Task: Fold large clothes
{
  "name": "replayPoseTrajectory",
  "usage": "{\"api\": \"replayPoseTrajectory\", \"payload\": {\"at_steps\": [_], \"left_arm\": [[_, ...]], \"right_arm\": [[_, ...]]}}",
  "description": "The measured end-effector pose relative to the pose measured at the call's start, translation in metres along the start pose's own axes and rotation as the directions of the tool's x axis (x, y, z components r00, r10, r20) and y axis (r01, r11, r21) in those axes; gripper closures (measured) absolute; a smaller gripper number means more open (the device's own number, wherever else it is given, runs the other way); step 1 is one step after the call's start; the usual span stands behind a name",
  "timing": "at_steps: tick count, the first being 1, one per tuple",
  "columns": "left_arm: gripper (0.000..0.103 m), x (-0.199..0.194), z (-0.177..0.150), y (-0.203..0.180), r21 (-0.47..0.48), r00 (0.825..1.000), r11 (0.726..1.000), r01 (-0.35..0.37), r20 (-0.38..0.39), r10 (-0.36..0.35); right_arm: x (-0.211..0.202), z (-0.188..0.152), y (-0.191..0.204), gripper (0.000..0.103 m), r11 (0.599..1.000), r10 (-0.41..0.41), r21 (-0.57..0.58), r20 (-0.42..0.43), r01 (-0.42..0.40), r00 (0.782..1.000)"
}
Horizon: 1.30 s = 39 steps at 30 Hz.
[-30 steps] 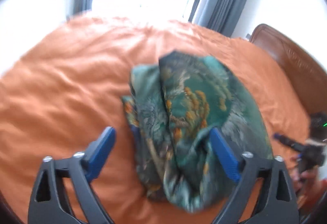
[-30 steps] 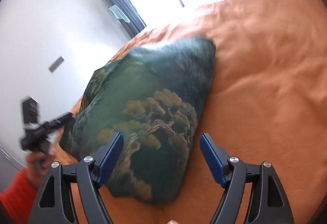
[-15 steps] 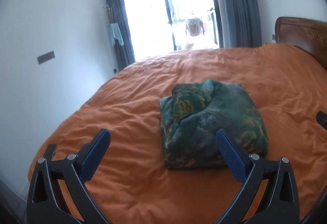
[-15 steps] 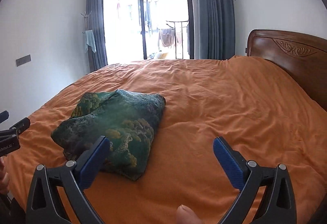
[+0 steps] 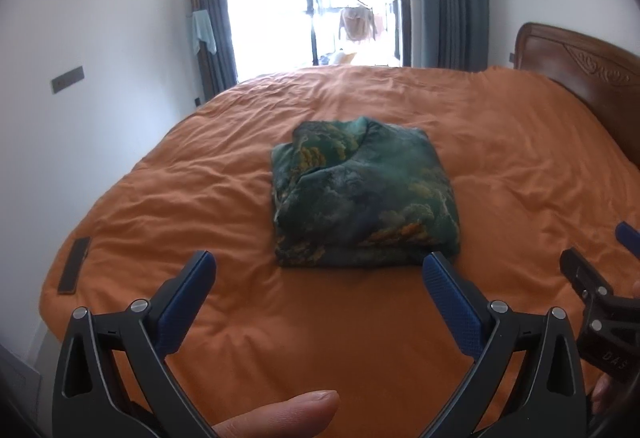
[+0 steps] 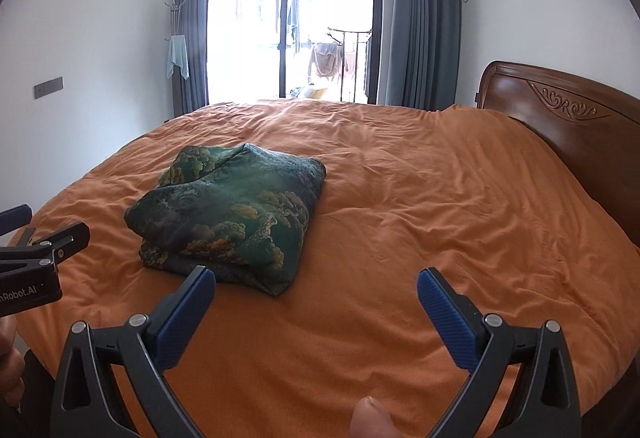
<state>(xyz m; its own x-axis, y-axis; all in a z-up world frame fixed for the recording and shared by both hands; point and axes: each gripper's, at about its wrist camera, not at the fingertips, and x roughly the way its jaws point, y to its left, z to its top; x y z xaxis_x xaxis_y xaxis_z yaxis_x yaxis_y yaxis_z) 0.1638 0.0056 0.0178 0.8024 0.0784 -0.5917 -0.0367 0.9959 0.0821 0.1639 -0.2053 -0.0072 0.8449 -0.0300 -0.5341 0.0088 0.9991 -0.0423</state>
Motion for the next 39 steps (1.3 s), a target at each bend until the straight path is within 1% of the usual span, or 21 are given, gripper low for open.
{"api": "replayPoseTrajectory", "payload": {"at_steps": [3, 9, 14, 16, 19, 21, 26, 29, 33, 39], "left_arm": [[0.0, -0.001, -0.003, 0.004, -0.025, 1.0, 1.0, 0.012, -0.01, -0.013], [0.0, 0.0, -0.01, 0.011, -0.048, 1.0, 0.999, 0.025, -0.002, -0.026], [0.0, -0.001, -0.01, 0.008, -0.032, 1.0, 0.999, 0.023, -0.007, -0.023], [0.0, -0.001, -0.01, 0.006, -0.022, 1.0, 1.0, 0.008, -0.01, -0.009], [0.0, -0.001, -0.011, 0.002, -0.002, 0.999, 0.999, -0.049, -0.013, 0.049], [0.0, -0.001, -0.012, 0.002, -0.004, 0.998, 0.998, -0.06, -0.011, 0.06], [0.0, 0.001, -0.013, 0.004, -0.012, 0.999, 0.999, -0.032, -0.034, 0.032], [0.0, 0.003, -0.014, 0.001, -0.003, 0.998, 1.0, -0.029, -0.052, 0.029], [0.0, 0.003, -0.015, -0.005, 0.022, 0.998, 0.999, -0.036, -0.05, 0.037], [0.0, 0.0, -0.012, -0.005, 0.009, 0.998, 1.0, -0.018, -0.055, 0.018]], "right_arm": [[-0.005, 0.0, 0.006, 0.0, 1.0, 0.001, -0.015, -0.009, -0.001, 1.0], [-0.013, 0.002, 0.015, 0.0, 0.999, -0.032, -0.026, -0.039, 0.031, 0.999], [-0.018, 0.001, 0.02, 0.0, 0.999, -0.033, -0.032, -0.054, 0.032, 0.998], [-0.019, 0.001, 0.021, 0.0, 0.999, -0.035, -0.032, -0.061, 0.033, 0.998], [-0.019, 0.001, 0.02, 0.0, 0.999, -0.035, -0.018, -0.073, 0.034, 0.997], [-0.018, 0.001, 0.019, 0.0, 0.999, -0.041, -0.017, -0.085, 0.04, 0.996], [-0.017, -0.002, 0.02, 0.0, 0.999, -0.04, -0.017, -0.108, 0.038, 0.993], [-0.016, -0.003, 0.021, 0.0, 0.999, -0.033, -0.02, -0.118, 0.031, 0.992], [-0.015, -0.004, 0.022, 0.0, 0.999, -0.03, -0.015, -0.128, 0.028, 0.991], [-0.014, -0.005, 0.021, 0.0, 1.0, -0.026, -0.009, -0.136, 0.025, 0.99]]}}
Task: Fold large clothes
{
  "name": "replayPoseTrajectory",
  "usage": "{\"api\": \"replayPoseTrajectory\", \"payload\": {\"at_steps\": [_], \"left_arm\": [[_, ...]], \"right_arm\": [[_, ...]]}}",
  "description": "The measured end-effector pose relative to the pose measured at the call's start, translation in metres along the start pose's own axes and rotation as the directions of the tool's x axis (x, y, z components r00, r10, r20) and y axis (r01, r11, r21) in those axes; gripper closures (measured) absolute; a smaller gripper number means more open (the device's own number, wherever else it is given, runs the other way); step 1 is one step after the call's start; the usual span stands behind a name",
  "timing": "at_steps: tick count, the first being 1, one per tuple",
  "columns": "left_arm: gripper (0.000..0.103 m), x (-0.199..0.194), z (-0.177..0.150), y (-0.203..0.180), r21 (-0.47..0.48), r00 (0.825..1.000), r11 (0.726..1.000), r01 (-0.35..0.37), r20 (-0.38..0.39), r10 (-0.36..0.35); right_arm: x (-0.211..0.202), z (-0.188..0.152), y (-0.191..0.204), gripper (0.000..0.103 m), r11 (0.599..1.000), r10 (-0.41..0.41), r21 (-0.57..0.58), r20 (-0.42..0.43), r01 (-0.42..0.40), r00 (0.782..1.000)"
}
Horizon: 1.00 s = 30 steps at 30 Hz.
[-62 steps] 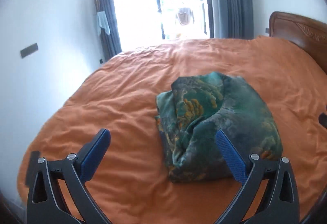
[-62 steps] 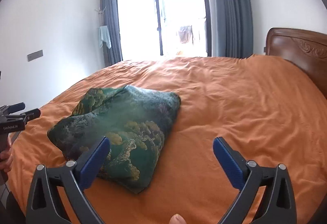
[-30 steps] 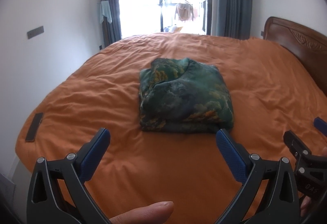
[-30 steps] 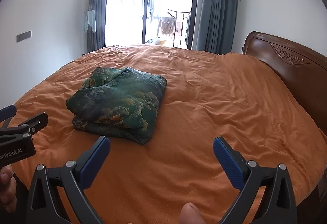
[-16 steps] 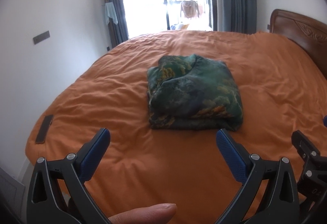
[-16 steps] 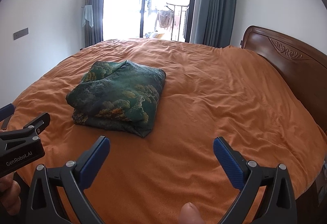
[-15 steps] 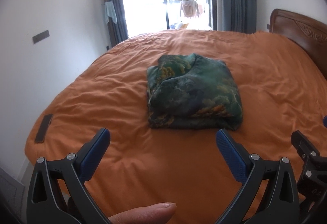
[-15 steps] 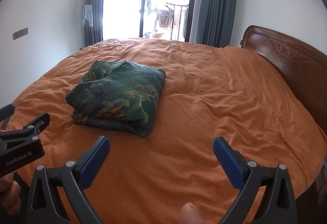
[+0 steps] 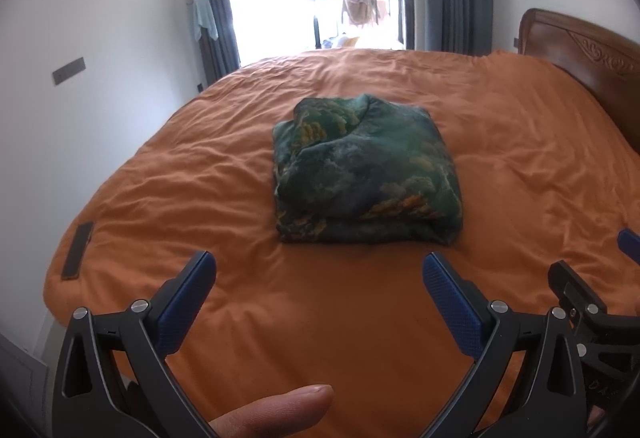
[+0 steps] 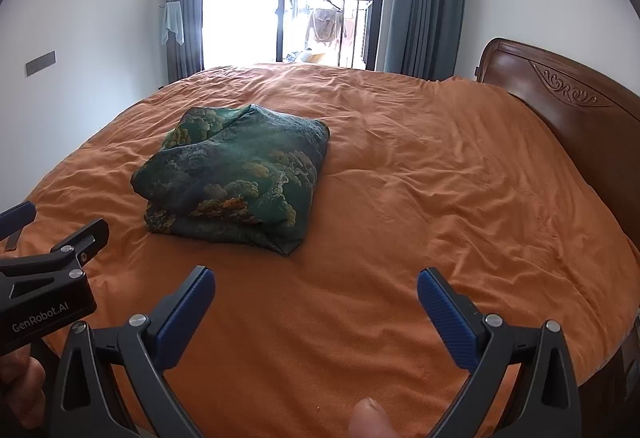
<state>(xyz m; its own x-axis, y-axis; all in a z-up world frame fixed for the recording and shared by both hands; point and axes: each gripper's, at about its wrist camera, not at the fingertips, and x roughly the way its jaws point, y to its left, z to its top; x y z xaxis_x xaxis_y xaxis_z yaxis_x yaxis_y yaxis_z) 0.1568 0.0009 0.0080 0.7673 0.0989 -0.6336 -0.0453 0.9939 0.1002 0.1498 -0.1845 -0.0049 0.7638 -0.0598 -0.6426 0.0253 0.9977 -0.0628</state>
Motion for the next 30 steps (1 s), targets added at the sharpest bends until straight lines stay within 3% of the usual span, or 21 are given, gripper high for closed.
{"api": "replayPoseTrajectory", "payload": {"at_steps": [30], "left_arm": [[0.0, -0.0104, 0.0005, 0.0032, -0.008, 0.999, 0.999, -0.035, 0.019, 0.035]], "right_arm": [[-0.0027, 0.004, 0.0036, 0.0, 1.0, -0.002, -0.017, 0.002, 0.002, 1.0]]}}
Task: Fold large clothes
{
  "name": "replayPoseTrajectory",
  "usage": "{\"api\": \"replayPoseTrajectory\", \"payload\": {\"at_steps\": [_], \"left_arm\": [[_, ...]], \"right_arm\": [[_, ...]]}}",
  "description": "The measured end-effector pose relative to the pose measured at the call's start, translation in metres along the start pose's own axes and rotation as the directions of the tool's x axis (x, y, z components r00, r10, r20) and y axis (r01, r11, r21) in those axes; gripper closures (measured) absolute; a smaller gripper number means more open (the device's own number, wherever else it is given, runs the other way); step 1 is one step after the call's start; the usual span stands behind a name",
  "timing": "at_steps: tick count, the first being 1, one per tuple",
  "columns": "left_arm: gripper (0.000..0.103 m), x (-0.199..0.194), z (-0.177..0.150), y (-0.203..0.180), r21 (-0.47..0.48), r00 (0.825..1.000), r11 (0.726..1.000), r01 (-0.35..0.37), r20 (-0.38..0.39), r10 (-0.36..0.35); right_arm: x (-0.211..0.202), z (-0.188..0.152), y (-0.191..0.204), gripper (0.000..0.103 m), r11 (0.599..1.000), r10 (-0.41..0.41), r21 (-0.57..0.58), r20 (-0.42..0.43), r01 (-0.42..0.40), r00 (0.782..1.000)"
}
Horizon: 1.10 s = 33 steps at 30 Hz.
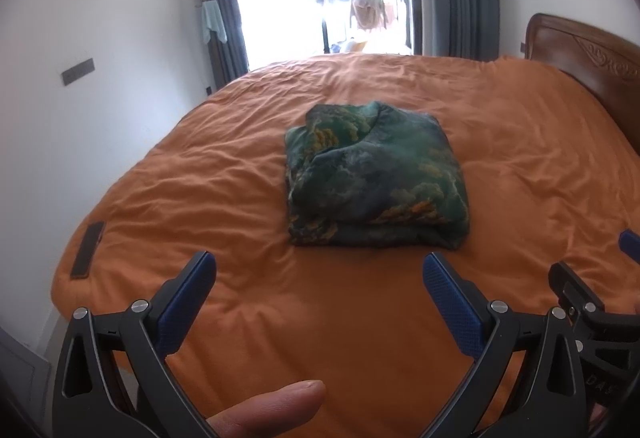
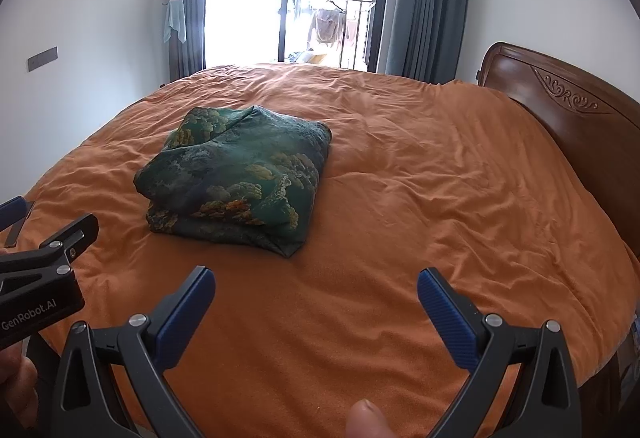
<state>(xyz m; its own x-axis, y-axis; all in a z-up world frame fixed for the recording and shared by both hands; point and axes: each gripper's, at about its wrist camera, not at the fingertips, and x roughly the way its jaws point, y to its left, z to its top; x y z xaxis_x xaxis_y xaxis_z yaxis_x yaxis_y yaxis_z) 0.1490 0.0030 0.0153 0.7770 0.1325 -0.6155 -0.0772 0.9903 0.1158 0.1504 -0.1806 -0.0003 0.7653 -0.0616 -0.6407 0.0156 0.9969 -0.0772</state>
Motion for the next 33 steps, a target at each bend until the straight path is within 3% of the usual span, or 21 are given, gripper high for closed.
{"api": "replayPoseTrajectory", "payload": {"at_steps": [11, 33], "left_arm": [[0.0, -0.007, 0.002, 0.007, -0.001, 1.0, 1.0, -0.023, 0.016, 0.024], [0.0, -0.005, 0.003, 0.004, -0.004, 1.0, 1.0, 0.0, -0.009, 0.0]], "right_arm": [[-0.008, 0.008, 0.007, 0.0, 1.0, -0.002, -0.014, 0.023, 0.003, 1.0], [-0.014, 0.006, 0.008, 0.0, 0.999, -0.016, -0.029, 0.031, 0.017, 0.999]]}}
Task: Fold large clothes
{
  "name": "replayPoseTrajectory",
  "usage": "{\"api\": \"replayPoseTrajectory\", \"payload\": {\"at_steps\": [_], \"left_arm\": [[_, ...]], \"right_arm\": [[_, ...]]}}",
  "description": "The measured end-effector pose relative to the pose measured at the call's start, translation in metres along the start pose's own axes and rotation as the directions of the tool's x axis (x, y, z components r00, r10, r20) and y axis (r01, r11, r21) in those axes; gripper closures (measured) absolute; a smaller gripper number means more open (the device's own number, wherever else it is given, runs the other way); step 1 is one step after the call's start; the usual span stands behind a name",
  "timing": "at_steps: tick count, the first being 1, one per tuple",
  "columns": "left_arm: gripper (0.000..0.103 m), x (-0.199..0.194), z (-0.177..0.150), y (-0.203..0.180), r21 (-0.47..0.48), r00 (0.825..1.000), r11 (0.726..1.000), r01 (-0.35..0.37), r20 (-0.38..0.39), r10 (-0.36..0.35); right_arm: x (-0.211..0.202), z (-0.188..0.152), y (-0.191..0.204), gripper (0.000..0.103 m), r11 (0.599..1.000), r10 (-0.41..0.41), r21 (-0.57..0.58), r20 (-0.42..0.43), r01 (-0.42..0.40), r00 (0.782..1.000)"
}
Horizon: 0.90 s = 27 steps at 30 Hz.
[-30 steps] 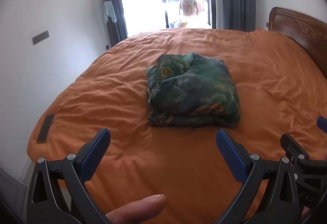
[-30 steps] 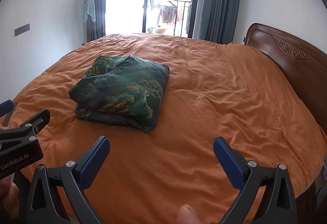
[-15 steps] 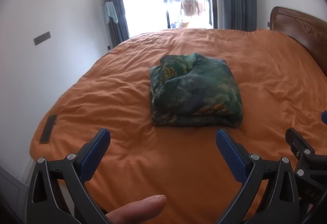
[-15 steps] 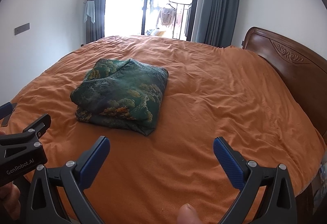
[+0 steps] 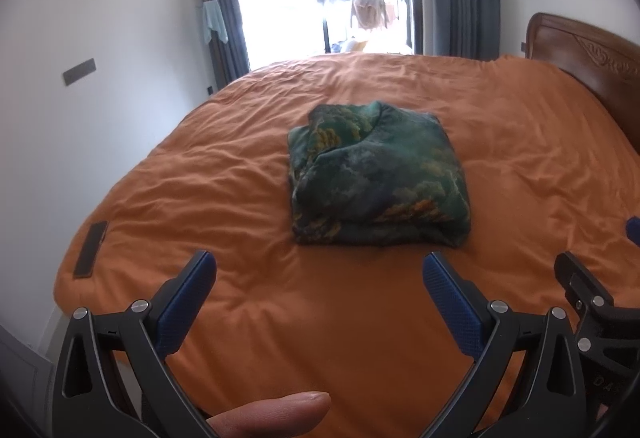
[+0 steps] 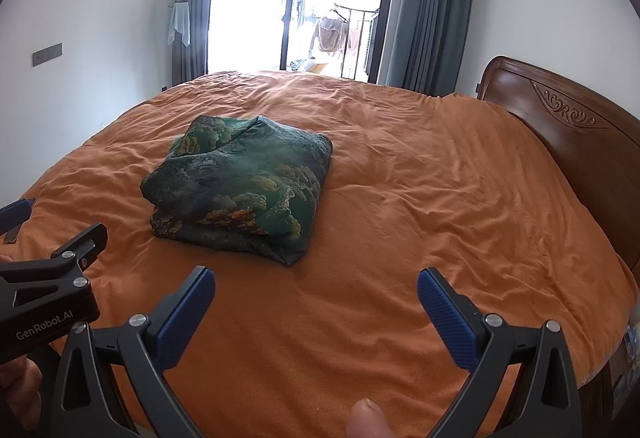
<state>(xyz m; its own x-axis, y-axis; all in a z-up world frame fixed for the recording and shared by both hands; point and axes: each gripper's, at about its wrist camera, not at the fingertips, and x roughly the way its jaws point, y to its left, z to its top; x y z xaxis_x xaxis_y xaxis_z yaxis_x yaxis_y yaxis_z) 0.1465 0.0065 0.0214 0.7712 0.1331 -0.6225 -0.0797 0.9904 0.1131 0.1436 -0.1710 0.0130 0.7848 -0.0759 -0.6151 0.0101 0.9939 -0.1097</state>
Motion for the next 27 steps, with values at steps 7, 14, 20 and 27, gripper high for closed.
{"api": "replayPoseTrajectory", "payload": {"at_steps": [7, 14, 20, 27], "left_arm": [[0.0, -0.0011, 0.0019, 0.0027, -0.018, 1.0, 1.0, 0.019, -0.01, -0.019], [0.0, 0.0001, 0.0015, 0.0022, -0.016, 1.0, 1.0, 0.02, -0.014, -0.02], [0.0, 0.0013, 0.0007, 0.0031, -0.016, 1.0, 1.0, 0.014, -0.011, -0.014], [0.0, 0.001, 0.001, 0.007, -0.024, 1.0, 1.0, 0.003, -0.009, -0.003]], "right_arm": [[-0.003, 0.0032, -0.0056, 0.0, 1.0, 0.017, 0.026, 0.007, -0.017, 1.0], [-0.0018, 0.0032, -0.004, 0.0, 0.999, 0.022, 0.023, 0.0, -0.022, 1.0], [-0.0019, 0.0055, -0.002, 0.0, 0.999, 0.028, 0.021, 0.002, -0.028, 1.0], [-0.0007, 0.0037, 0.0019, 0.0, 0.999, 0.029, 0.018, -0.007, -0.029, 1.0]]}}
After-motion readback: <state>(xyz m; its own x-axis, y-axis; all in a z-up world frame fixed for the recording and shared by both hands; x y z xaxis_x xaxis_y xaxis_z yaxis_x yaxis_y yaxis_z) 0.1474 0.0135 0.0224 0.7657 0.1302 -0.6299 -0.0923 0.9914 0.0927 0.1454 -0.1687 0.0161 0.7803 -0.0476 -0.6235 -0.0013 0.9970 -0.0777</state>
